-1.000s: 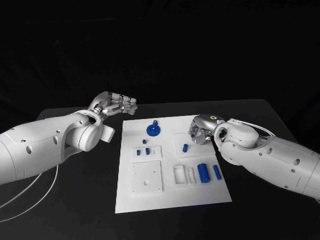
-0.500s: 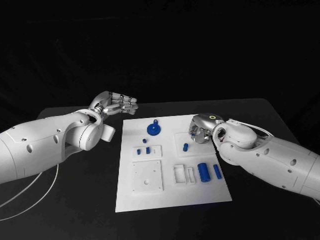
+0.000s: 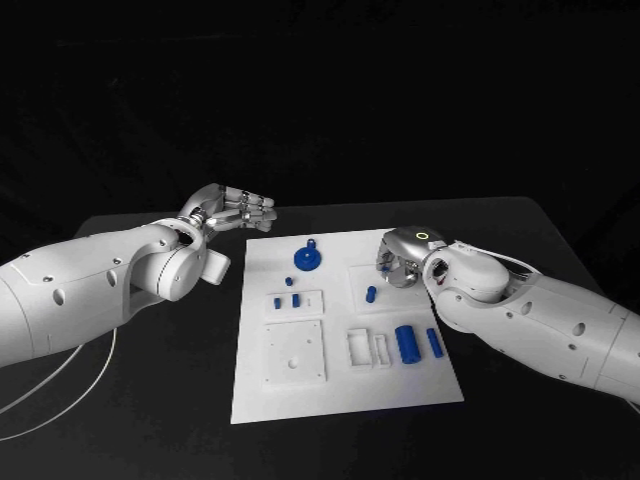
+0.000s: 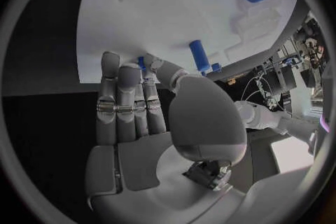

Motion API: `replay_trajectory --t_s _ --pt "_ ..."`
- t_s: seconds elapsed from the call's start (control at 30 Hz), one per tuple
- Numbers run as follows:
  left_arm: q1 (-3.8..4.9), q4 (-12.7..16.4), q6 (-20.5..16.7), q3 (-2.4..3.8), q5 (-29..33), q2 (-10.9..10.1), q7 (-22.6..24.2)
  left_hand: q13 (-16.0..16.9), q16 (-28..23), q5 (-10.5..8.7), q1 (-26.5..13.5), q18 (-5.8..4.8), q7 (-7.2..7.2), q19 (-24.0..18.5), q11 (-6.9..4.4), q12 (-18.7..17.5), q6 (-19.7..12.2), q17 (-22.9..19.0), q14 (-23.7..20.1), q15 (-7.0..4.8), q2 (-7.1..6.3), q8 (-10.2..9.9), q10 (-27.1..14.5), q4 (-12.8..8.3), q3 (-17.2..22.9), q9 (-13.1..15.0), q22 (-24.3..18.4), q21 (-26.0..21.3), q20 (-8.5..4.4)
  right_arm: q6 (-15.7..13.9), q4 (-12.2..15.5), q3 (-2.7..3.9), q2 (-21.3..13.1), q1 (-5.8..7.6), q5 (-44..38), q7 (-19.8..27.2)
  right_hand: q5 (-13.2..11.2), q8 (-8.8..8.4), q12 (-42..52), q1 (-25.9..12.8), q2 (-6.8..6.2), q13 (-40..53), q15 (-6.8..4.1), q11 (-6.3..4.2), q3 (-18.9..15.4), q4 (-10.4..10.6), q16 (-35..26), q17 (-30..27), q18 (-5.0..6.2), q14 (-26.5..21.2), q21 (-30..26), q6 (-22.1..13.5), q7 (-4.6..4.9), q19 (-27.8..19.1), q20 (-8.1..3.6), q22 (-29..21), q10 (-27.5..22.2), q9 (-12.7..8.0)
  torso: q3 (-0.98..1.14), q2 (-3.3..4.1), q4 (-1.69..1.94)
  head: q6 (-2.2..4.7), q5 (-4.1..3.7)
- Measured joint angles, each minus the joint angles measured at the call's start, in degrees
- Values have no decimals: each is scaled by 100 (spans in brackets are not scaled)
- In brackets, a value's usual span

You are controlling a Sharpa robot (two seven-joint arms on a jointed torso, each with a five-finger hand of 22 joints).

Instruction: Assemble the parts on the task board

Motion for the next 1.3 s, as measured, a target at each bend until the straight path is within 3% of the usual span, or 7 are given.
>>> replay_trajectory --t_s 0.2,0.5,0.6,0.9,1.03,1.13,1.3 --pt "0 0 23 0 -90 -2 -28 0 0 0 0 0 0 25 0 0 0 0 0 0 0 0 0 6 -24 0 -168 0 -10 -244 -5 -27 2 -40 -145 -9 -220 0 -1 28 26 -30 0 7 133 23 -26 9 -36 0 110 4 -3 -41 -41 0 7 17 -1 2 -7 -3 2" --pt "0 -1 33 0 -227 1 -53 0 4 0 -6 0 -14 67 0 0 -14 7 0 0 7 0 0 53 -71 0 -312 22 -11 -638 85 -56 -76 -110 -215 -31 -225 0 -3 58 1 -29 -31 7 219 110 -74 64 -30 32 262 4 -3 -101 -60 -1 8 40 0 2 -10 1 2" --pt "0 10 33 0 -255 -3 -66 0 4 0 -31 0 -1 82 0 0 -41 7 0 0 31 0 0 63 -81 0 -372 22 5 -726 198 23 -120 -119 -215 -34 -226 0 -3 63 -3 -27 -30 7 258 150 -86 93 -30 32 319 3 -3 -101 -60 -1 8 68 5 -3 -14 12 9" --pt "0 64 30 0 -269 -10 -93 0 4 0 -31 0 -1 107 0 0 -41 13 0 0 31 0 0 86 -70 0 -523 22 -11 -884 537 422 -216 -107 -203 -73 -226 0 -23 92 -34 -24 -50 2 269 160 -117 104 -30 54 342 24 -26 -104 -62 -1 26 90 2 -4 -19 29 3" --pt "0 91 30 0 -263 -10 -97 0 4 0 -30 0 -1 107 0 0 -41 13 0 0 31 0 0 97 -81 0 -556 22 -10 -911 696 559 -267 -107 -180 -85 -243 0 -2 91 -35 -24 -43 1 276 168 -116 104 -30 62 342 24 -26 -105 -64 -1 35 90 1 -3 -14 36 -6" --pt "0 115 27 0 -237 -10 -98 0 4 -36 -151 0 -1 138 0 0 -41 22 0 0 40 0 0 191 -128 0 -649 22 21 -940 816 619 -298 -113 -162 -89 -243 0 -2 91 -35 -24 -43 1 276 168 -116 104 -30 63 342 24 -26 -112 -71 -2 37 98 -3 -3 -14 76 -29" --pt "0 130 16 0 -154 12 -94 0 4 -110 -207 0 -21 179 0 0 -61 33 0 0 42 0 0 249 -185 0 -805 21 21 -990 1038 652 -320 -199 -112 -81 -243 0 -2 91 -35 -22 -42 1 259 185 -137 109 -30 63 342 24 -26 -113 -72 -2 37 98 -16 -12 -14 120 -1"
